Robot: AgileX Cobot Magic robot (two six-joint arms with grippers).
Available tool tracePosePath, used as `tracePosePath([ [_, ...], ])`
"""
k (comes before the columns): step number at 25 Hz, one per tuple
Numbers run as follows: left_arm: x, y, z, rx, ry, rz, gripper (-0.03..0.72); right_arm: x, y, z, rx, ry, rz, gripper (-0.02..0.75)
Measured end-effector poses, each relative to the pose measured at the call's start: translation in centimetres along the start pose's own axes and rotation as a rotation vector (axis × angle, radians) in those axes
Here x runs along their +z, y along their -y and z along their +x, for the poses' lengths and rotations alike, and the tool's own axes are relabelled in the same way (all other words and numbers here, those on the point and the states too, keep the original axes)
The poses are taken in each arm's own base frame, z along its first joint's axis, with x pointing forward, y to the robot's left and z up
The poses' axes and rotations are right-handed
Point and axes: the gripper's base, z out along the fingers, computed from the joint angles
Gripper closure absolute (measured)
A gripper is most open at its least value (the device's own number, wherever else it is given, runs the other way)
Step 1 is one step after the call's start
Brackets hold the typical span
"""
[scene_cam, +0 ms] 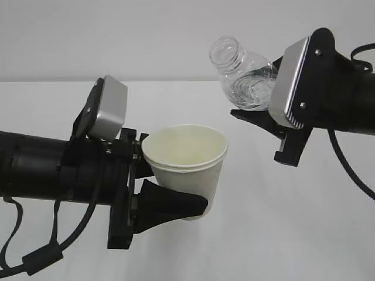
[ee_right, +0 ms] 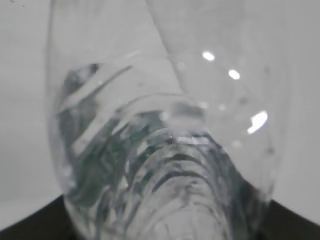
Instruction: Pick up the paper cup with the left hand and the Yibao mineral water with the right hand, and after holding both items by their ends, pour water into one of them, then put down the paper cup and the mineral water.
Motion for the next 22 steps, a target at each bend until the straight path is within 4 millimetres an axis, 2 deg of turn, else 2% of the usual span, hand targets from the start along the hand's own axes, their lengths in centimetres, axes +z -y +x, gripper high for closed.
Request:
tracePosePath([
  [9,0.0,0.0,0.0,0.001,-0.001,0.002,0.249,0.0,0.5,-0.2,-0.056,0.0,0.013,0.321],
  [15,0.8,1.0,0.0,0.018,-0.017,0.033,0.249,0.0,0.5,-0.2,-0.09,-0.002,0.013,0.321],
  [22,1.0,1.0,0.0,0.013,-0.019,0.019,0.249,0.0,0.5,-0.2,-0.12,-0.002,0.013,0.321],
])
